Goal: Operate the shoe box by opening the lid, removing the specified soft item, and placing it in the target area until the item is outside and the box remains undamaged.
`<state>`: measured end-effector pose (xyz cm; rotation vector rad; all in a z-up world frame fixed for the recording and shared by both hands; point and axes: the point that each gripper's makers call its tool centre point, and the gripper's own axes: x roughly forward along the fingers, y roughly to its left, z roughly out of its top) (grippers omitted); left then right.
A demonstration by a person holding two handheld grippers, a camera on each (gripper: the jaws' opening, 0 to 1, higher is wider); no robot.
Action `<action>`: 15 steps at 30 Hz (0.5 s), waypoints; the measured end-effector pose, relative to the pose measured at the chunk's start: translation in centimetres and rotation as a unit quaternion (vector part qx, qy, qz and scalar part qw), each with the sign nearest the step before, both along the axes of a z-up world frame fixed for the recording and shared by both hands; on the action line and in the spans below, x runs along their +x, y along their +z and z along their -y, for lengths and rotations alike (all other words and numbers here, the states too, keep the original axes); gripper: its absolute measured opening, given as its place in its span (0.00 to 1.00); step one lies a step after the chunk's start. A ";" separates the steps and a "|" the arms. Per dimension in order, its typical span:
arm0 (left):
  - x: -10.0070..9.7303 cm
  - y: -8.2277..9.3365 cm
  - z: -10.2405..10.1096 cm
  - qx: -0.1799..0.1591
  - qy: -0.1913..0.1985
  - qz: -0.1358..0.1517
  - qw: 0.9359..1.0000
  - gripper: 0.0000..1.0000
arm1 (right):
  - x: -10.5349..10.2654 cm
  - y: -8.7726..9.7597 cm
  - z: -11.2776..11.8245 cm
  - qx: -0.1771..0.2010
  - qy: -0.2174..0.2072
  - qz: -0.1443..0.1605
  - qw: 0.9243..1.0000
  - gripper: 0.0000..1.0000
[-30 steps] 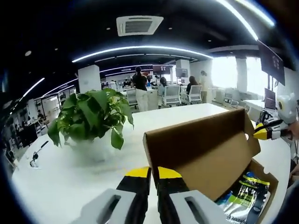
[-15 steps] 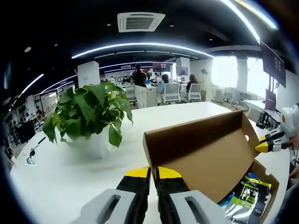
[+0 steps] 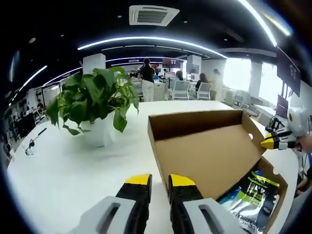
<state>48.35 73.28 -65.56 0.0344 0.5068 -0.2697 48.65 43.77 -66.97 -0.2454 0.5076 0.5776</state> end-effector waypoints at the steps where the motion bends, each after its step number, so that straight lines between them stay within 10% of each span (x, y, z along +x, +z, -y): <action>1: -0.1 -0.2 0.0 0.001 0.000 0.000 1.000 0.12 | 0.1 -0.1 0.0 -0.001 0.001 -0.001 1.000 0.03; 15: -0.8 -1.9 0.7 -0.005 0.020 -0.020 1.000 0.05 | 0.8 -1.0 0.2 0.008 -0.002 -0.023 1.000 0.03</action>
